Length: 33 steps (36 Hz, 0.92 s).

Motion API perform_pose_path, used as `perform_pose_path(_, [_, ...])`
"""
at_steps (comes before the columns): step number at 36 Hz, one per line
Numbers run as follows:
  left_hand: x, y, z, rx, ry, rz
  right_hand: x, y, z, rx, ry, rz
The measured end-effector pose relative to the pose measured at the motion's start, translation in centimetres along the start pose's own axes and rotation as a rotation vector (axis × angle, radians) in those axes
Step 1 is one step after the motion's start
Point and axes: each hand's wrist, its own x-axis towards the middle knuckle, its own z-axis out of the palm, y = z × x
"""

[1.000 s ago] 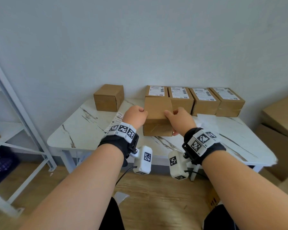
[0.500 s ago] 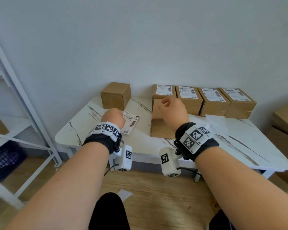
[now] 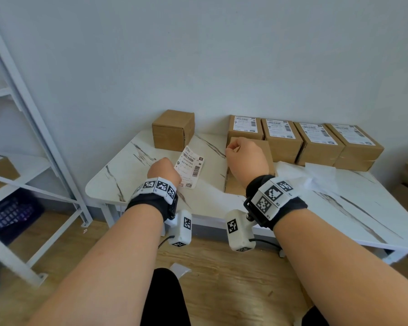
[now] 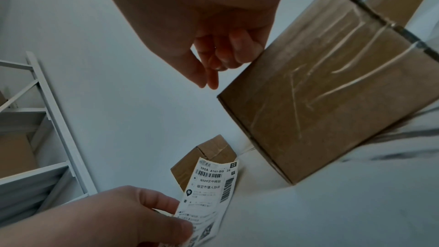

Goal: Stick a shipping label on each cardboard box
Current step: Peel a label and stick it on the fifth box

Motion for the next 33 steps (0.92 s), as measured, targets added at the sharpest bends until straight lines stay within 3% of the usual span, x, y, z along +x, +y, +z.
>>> perform_pose_path(4, [0.1,0.0,-0.5,-0.059,0.013,0.012,0.1,0.0,-0.2,0.012,-0.005,-0.011])
perform_pose_path(11, [-0.8,1.4,-2.2,-0.390,0.086,0.075,-0.1,0.0,-0.8,0.062,-0.002,-0.015])
perform_pose_path(23, [-3.2,7.9,-4.4,-0.877,0.140,0.205,0.0,0.4,-3.8,0.298,0.045,0.005])
perform_pose_path(33, [-4.6,11.7,-2.9,-0.985,0.042,0.190,-1.1,2.9,-6.3,0.465,-0.040,0.077])
